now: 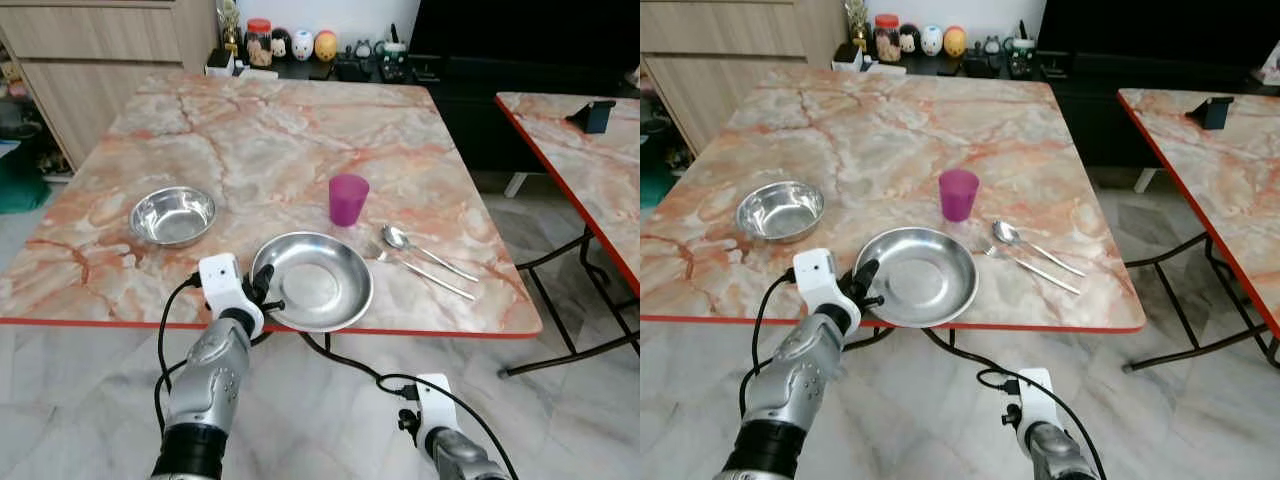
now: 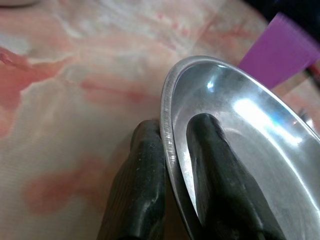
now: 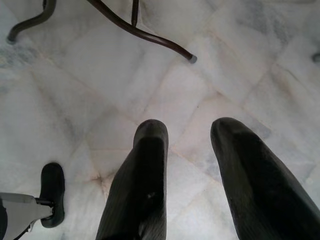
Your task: Setting the table
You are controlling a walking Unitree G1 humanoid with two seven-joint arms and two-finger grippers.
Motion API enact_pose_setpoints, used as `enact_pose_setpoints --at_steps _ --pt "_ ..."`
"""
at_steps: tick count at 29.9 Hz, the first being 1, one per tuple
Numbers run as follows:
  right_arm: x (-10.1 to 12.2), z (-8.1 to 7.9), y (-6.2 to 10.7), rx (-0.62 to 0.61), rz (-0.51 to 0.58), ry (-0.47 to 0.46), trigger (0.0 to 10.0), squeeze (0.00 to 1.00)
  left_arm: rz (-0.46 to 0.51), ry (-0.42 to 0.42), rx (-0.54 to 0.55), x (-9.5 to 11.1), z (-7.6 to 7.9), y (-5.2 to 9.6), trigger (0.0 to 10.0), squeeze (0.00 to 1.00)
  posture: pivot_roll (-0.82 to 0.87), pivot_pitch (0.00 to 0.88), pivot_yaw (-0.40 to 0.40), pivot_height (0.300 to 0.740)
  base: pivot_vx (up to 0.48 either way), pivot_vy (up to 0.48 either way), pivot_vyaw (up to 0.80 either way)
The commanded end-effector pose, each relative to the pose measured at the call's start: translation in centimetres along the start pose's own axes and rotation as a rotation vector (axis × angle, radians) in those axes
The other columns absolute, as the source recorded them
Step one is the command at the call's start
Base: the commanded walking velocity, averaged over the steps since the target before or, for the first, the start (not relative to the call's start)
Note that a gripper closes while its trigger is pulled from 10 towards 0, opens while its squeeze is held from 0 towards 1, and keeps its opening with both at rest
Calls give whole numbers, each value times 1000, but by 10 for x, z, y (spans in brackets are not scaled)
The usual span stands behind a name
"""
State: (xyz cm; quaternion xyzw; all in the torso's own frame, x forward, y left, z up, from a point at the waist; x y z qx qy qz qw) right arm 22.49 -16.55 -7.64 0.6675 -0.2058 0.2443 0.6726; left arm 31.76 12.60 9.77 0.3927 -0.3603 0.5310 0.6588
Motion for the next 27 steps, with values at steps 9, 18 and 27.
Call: enact_pose_setpoints --at_steps 9,18,27 --pt "-1 5 1 -17 5 -3 10000 0 185 129 -99 28 11 17 10000 0 57 0 -108 740 0 0 0" --pt "-1 7 1 -15 9 -5 10000 0 287 81 -83 50 11 23 10000 0 64 0 -119 740 0 0 0" --pt "-1 8 1 -25 14 4 10000 0 292 52 -79 50 11 22 10000 0 40 0 -113 740 0 -104 0"
Point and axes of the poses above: a point about 5 cm out from each wrist's last joint towards the gripper, its own y axis pointing back from the gripper into the wrist, its own x axis along the axis of the wrist's last joint, z = x × y, the point moved 1 cm from there along -y, pointing out of the wrist towards the gripper
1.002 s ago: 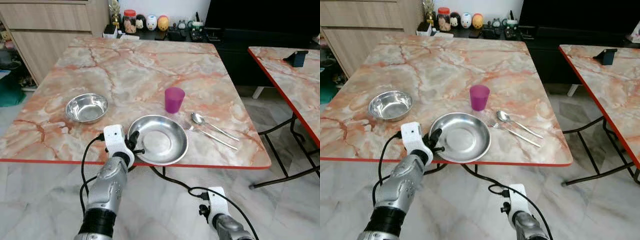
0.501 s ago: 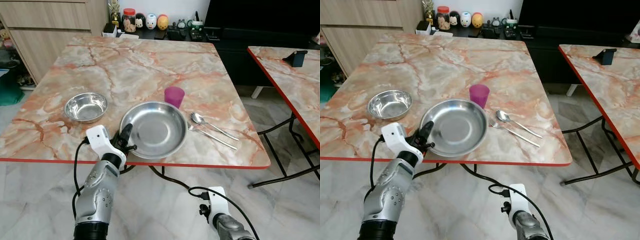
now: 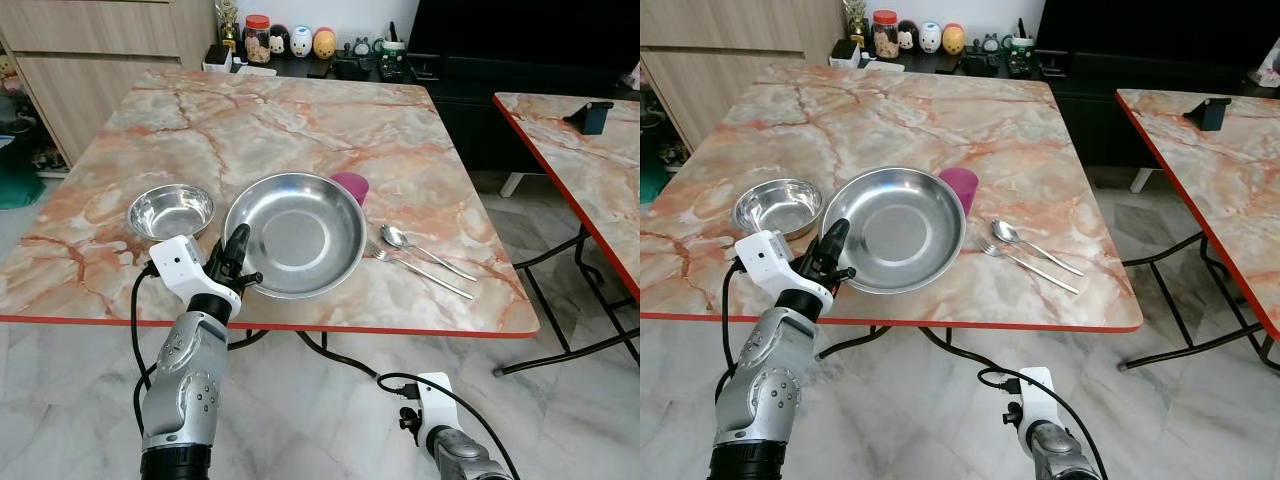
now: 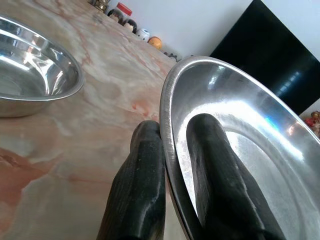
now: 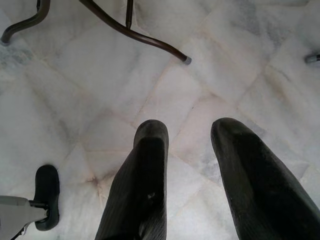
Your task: Setting the table
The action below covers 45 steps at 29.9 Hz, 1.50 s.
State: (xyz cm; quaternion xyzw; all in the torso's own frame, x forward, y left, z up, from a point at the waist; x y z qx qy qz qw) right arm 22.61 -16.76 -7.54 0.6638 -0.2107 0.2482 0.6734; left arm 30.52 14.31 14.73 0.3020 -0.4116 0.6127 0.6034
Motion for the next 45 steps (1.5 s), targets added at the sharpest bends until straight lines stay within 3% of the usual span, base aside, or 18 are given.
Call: enact_pose_setpoints --at_steps 1,45 --pt "-2 6 1 -20 0 4 10000 0 23 -11 -16 1 6 0 10000 0 41 0 -113 740 0 -341 0" --pt "-1 3 0 0 1 0 10000 0 11 -92 -40 1 10 -6 10000 0 33 0 -100 740 0 -336 19"
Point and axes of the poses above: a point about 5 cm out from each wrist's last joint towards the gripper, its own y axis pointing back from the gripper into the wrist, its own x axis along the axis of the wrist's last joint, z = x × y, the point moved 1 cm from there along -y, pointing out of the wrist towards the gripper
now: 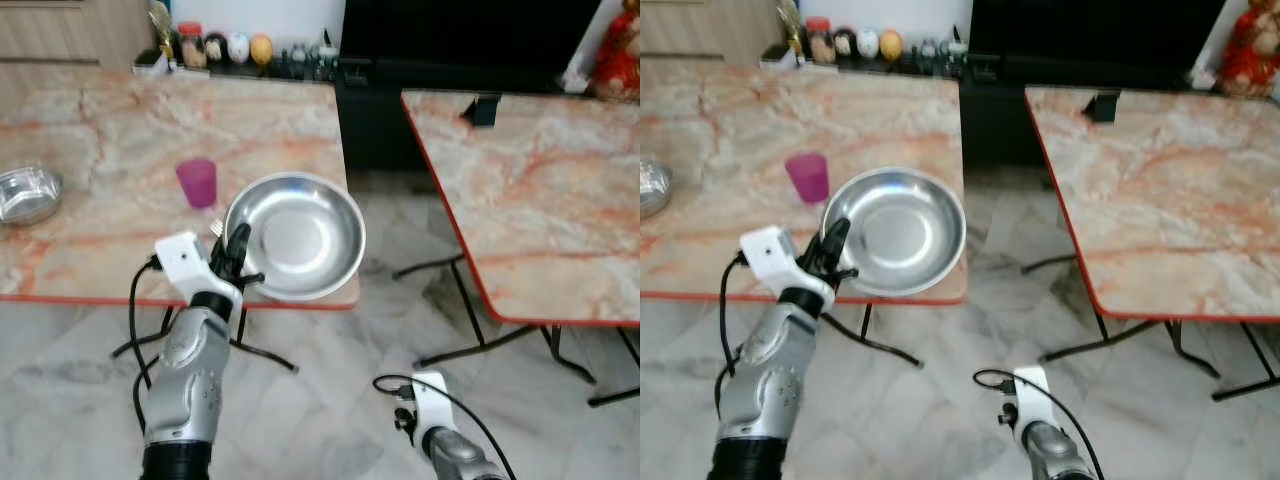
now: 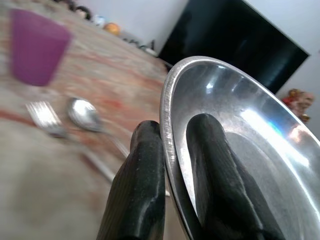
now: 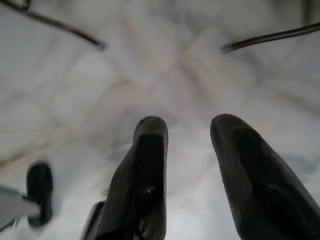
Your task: Setting the table
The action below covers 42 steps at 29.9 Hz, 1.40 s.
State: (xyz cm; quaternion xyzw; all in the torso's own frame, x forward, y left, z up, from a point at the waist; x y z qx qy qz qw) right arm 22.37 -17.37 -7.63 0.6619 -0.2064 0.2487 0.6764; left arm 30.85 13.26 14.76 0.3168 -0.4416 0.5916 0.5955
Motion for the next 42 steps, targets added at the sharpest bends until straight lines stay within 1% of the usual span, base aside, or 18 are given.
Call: enact_pose_setpoints --at_steps 1,27,31,34,42 --pt "2 -3 0 5 7 -8 10000 0 20 -20 -8 6 1 -2 10000 0 33 0 -100 740 0 -330 0" --pt "1 -5 0 15 2 14 10000 0 -9 -55 -14 1 -2 -2 10000 0 26 0 -91 740 0 -324 0" --pt "2 -5 0 18 2 18 10000 0 -13 -55 -17 0 -1 -3 10000 0 22 0 -91 740 0 -320 497" --pt "1 -4 0 11 3 -2 10000 0 -14 -54 -18 0 0 -3 10000 0 21 0 -92 740 0 -322 154" --pt "1 -4 0 8 4 -10 10000 0 -16 -61 -16 -1 -2 -3 10000 0 20 0 -92 740 0 -322 0"
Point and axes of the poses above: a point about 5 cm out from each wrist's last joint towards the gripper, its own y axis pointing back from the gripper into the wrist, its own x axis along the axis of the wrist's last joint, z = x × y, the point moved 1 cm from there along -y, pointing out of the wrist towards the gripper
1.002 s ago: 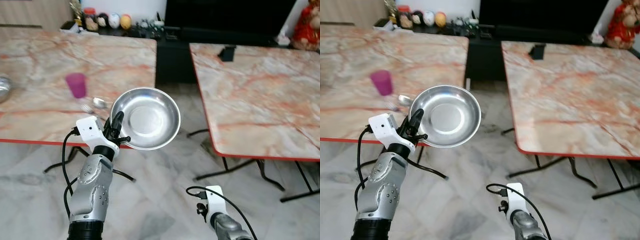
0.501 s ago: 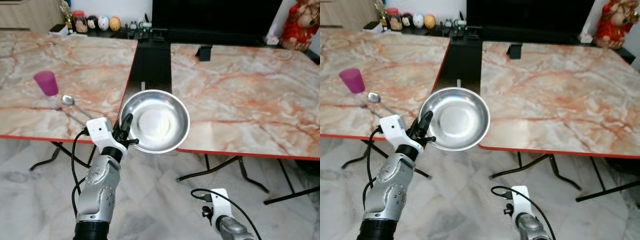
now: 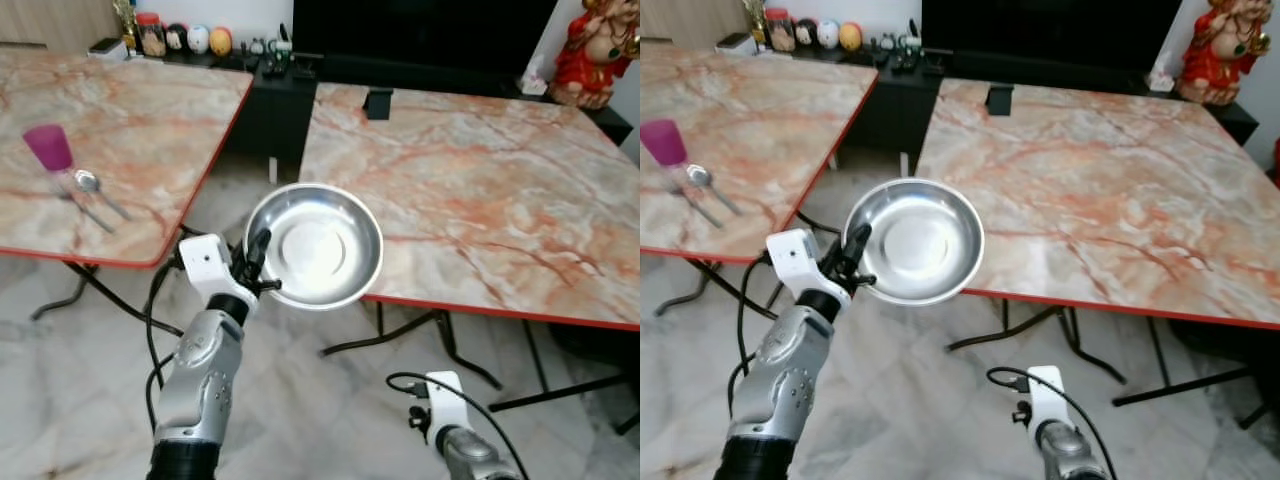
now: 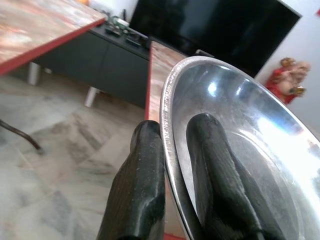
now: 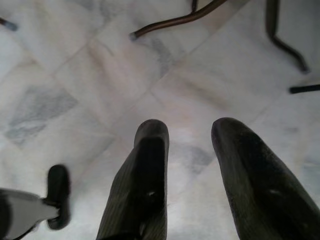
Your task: Setting the table
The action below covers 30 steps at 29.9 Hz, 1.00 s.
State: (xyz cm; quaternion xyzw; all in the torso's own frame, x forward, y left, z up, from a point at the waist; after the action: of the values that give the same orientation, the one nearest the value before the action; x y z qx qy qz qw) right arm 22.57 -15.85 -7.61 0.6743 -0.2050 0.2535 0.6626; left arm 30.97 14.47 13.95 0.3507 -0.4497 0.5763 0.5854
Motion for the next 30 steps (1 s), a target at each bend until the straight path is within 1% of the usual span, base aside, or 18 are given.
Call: enact_pose_setpoints --at_steps 1,16,22,26,30 --pt "-1 11 1 -31 -1 -9 10000 0 15 6 -42 2 13 -3 10000 0 20 0 -92 740 0 -322 0" --pt "-1 12 1 -54 5 -24 10000 0 0 6 -65 0 16 -4 10000 0 15 0 -91 740 0 -321 0" --pt "-2 12 1 -51 4 -23 10000 0 -4 0 -72 -1 15 -4 10000 0 13 0 -90 740 0 -321 -672" --pt "-2 12 1 -51 6 -20 10000 0 -7 -11 -77 0 13 -3 10000 0 15 0 -91 740 0 -320 0" --pt "-2 12 1 -51 5 -15 10000 0 -22 -43 -91 0 9 -1 10000 0 13 0 -90 740 0 -319 0"
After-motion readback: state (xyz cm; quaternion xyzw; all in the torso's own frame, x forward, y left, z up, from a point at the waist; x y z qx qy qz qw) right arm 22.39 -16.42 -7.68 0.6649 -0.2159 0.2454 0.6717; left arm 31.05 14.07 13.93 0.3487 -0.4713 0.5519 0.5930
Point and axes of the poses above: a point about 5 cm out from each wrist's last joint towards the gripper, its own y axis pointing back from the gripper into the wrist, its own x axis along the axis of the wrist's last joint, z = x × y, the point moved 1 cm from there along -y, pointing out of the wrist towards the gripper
